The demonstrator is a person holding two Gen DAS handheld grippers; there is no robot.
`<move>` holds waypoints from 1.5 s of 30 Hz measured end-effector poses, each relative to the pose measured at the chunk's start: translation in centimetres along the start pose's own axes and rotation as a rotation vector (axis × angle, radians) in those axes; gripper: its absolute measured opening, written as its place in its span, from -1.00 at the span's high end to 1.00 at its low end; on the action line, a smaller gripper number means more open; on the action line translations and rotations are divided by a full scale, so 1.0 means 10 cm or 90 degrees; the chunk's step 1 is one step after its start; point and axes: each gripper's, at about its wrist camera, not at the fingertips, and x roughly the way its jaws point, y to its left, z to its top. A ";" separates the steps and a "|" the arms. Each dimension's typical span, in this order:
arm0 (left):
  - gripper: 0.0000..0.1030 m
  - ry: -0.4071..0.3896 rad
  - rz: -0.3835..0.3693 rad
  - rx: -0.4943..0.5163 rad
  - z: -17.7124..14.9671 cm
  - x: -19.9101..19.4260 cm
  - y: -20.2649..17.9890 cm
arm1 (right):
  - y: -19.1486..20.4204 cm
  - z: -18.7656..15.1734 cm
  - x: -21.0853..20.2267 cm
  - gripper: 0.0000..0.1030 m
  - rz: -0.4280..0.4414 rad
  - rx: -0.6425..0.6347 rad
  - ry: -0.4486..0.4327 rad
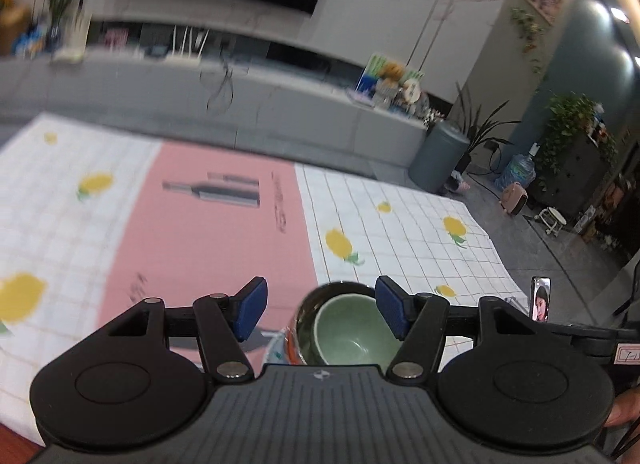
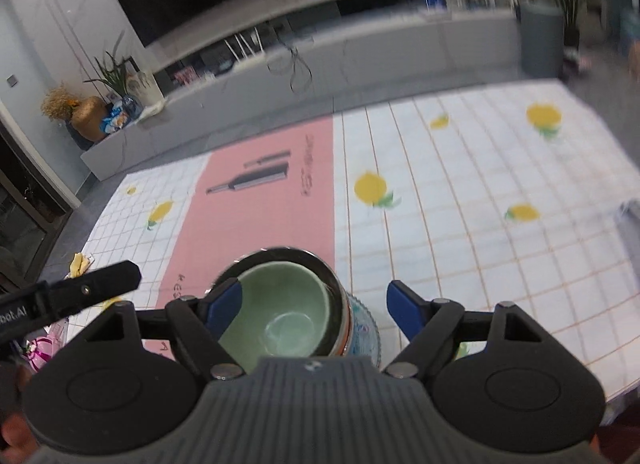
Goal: Organize plates and bowls
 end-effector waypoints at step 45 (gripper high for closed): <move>-0.55 -0.007 0.189 0.198 -1.12 -0.07 0.04 | 0.59 -1.36 -0.13 -0.83 -0.163 -0.128 -0.124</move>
